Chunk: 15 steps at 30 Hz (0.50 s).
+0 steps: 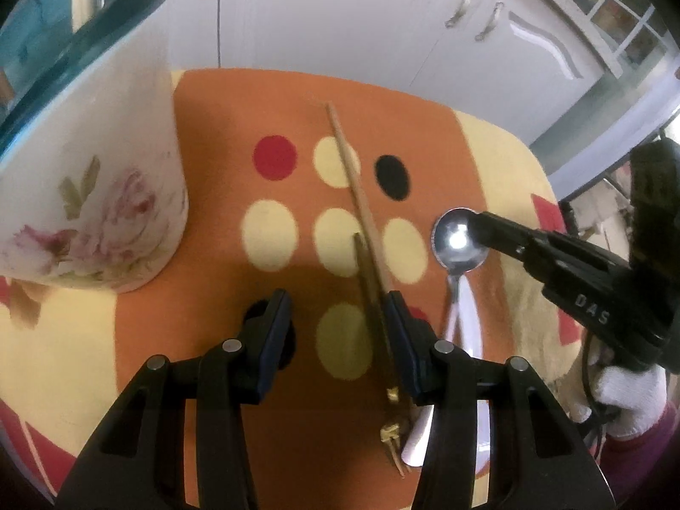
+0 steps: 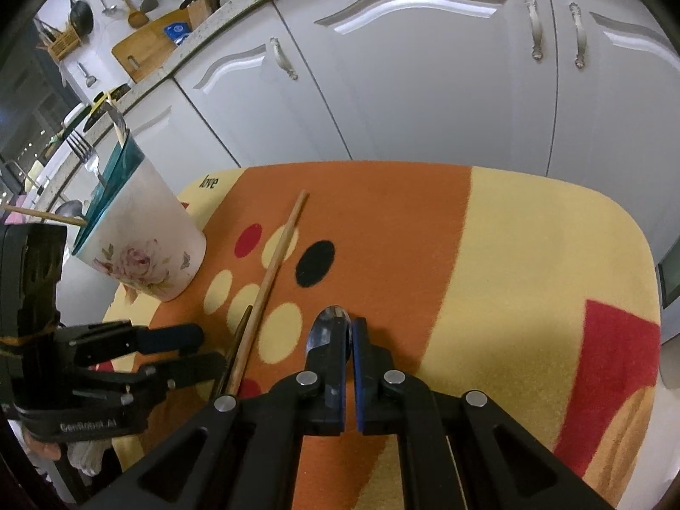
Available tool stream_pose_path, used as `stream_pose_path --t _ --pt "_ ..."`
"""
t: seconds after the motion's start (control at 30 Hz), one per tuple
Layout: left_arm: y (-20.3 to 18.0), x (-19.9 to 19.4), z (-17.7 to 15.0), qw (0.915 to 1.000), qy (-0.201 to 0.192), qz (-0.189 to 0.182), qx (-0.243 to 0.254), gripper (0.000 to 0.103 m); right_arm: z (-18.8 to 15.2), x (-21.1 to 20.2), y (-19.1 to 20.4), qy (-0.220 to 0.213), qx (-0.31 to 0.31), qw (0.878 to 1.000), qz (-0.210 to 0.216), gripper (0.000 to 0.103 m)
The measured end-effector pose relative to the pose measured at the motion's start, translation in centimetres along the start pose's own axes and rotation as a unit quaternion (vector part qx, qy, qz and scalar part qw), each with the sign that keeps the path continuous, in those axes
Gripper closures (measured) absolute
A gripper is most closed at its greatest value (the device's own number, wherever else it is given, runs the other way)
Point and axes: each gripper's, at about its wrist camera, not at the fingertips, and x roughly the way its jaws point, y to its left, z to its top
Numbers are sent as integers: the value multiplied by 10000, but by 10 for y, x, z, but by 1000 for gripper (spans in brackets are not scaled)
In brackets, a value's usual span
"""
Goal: Organize utensils
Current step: 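Close the left tool on the gold fork while the right tool grasps the metal spoon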
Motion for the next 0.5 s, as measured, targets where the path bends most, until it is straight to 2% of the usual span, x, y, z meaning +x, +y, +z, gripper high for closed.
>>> stream_pose_path --t 0.23,0.37,0.5 --pt "-11 3 1 9998 -15 -22 171 60 0 2 0 18 80 10000 21 101" --pt "-13 6 1 9995 -65 111 285 60 0 1 0 41 52 10000 3 101" --pt "-9 4 -1 9994 -22 144 303 70 -1 2 -1 35 70 10000 3 101"
